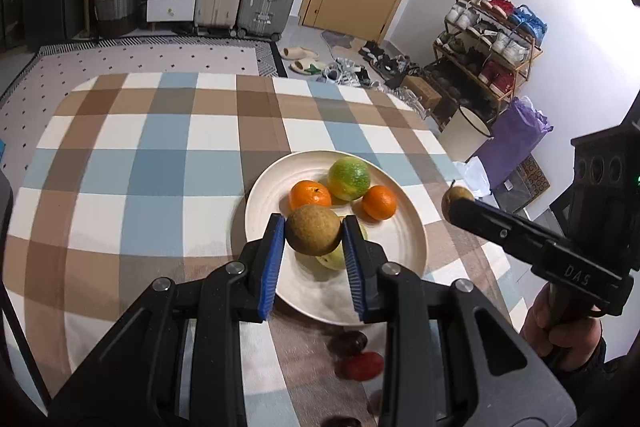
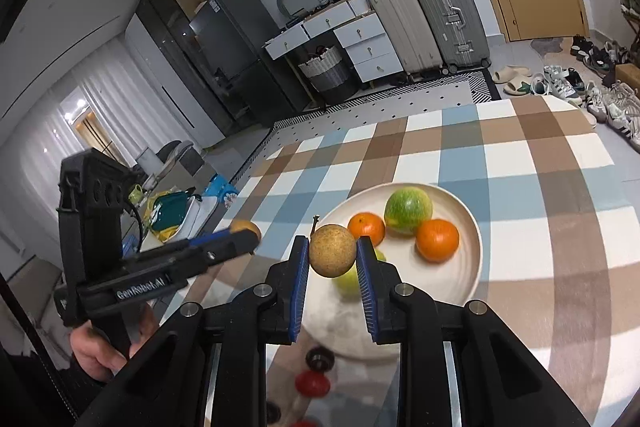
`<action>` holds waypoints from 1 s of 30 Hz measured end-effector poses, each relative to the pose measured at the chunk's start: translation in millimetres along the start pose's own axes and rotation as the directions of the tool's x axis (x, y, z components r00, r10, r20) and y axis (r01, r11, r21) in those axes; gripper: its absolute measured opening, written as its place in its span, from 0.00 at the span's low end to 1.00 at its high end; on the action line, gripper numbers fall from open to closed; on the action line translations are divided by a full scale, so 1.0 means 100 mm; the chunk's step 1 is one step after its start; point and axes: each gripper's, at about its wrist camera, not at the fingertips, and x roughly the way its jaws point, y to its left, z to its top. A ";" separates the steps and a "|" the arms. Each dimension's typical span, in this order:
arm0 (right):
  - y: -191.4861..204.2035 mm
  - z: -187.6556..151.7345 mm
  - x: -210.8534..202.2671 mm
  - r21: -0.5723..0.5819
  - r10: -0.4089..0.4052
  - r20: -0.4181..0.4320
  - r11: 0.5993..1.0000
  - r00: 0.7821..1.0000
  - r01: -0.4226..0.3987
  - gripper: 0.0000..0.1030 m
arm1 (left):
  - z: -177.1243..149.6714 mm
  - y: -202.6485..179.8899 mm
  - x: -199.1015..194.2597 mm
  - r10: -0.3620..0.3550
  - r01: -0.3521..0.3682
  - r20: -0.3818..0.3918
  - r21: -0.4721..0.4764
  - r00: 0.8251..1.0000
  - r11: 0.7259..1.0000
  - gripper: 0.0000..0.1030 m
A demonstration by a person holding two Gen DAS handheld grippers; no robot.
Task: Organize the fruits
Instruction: 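Carry both brown fruits onto the plate and open both grippers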
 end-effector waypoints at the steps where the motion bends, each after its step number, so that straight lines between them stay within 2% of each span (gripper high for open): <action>1: -0.02 0.03 0.05 0.002 -0.002 -0.004 1.000 1.000 0.002 0.23 | 0.01 0.02 0.06 0.001 -0.001 -0.010 0.001 1.000 1.000 0.25; 8: -0.17 0.13 0.37 0.025 -0.029 -0.039 0.999 0.999 0.030 0.23 | 0.03 0.14 0.38 0.018 -0.018 -0.048 -0.009 0.999 1.000 0.25; 17: -0.31 0.07 0.69 0.051 -0.069 -0.104 0.996 0.992 0.075 0.23 | 0.00 0.18 0.70 0.013 -0.012 -0.098 0.004 0.995 1.000 0.25; 23: -0.31 0.06 0.79 0.026 -0.093 -0.114 0.995 0.989 0.097 0.23 | 0.02 0.17 0.81 0.024 -0.023 -0.097 0.008 0.995 1.000 0.26; 26: -0.31 0.06 0.81 0.039 -0.079 -0.114 0.996 0.990 0.084 0.24 | 0.03 0.19 0.83 0.035 -0.035 -0.091 0.000 0.995 0.999 0.26; 27: -0.31 0.06 0.79 0.046 -0.070 -0.105 0.996 0.992 0.075 0.27 | 0.03 0.18 0.83 0.030 -0.030 -0.090 -0.001 0.995 1.000 0.26; 30: -0.29 0.07 0.73 0.047 -0.078 -0.082 0.996 0.994 0.082 0.45 | 0.04 0.18 0.80 0.033 -0.033 -0.082 0.003 0.996 0.999 0.26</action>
